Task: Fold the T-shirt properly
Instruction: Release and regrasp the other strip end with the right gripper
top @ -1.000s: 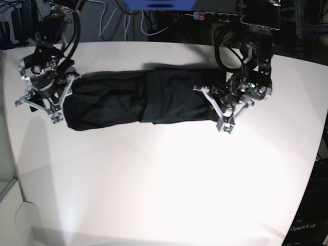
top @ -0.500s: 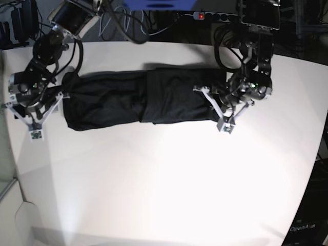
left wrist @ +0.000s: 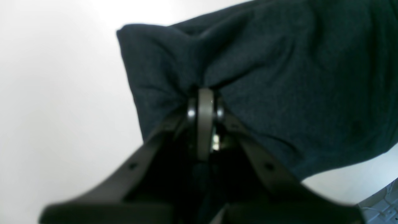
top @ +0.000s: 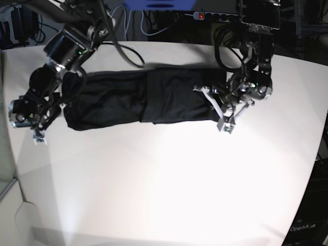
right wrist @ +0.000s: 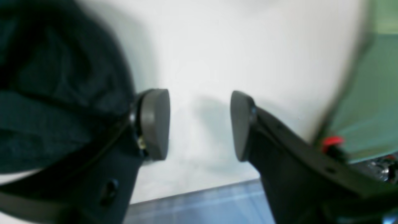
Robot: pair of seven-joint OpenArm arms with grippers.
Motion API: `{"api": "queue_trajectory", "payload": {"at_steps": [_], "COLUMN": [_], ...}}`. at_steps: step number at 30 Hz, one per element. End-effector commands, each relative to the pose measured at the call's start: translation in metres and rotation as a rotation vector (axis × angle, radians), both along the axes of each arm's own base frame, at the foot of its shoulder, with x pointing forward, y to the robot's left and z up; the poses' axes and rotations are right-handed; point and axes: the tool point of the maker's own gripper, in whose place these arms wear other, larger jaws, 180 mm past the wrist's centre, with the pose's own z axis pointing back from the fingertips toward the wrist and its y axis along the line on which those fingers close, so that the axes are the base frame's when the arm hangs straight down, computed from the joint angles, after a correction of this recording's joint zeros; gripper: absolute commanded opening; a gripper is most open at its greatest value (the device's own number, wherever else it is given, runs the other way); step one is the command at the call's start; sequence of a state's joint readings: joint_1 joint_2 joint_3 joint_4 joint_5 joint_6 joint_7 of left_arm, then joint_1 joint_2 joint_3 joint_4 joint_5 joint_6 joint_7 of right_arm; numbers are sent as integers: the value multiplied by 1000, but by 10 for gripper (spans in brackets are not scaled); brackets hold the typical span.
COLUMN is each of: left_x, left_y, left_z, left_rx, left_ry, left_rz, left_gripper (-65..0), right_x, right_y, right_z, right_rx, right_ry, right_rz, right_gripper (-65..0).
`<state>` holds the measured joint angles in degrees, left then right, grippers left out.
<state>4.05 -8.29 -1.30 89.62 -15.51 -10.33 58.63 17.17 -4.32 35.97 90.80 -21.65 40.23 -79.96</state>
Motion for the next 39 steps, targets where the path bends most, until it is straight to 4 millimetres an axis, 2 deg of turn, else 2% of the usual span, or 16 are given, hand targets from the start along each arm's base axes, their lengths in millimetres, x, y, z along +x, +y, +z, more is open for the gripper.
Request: {"api": "queue_trajectory", "payload": {"at_steps": [1, 7, 12, 19, 23, 25, 32, 39], "left_x": [-15, -12, -11, -10, -10, -8, -5, -5], "left_y": [18, 18, 18, 18, 18, 18, 18, 18], "left_z": [-13, -11, -11, -10, -10, -9, -7, -7], "left_rx": [85, 85, 85, 85, 85, 85, 86, 86], "left_ry": [77, 72, 69, 68, 66, 62, 55, 55], "left_rz": [11, 11, 11, 12, 12, 12, 12, 12], "left_gripper": [-650, -650, -650, -650, -650, -650, -650, -650], "right_x": [10, 26, 32, 16, 11, 11, 13, 13], "right_y": [-4, 15, 17, 1, -1, 2, 28, 30], "right_z": [11, 11, 13, 6, 3, 2, -6, -7], "right_rx": [-10, 103, 129, 164, 169, 173, 227, 230], "right_ry": [-37, -130, -159, -164, -159, -157, -152, -151], "right_rz": [-7, 27, 34, -72, -88, -86, -70, -68], "right_gripper": [-321, -321, -321, -321, -321, -321, -321, -321]}}
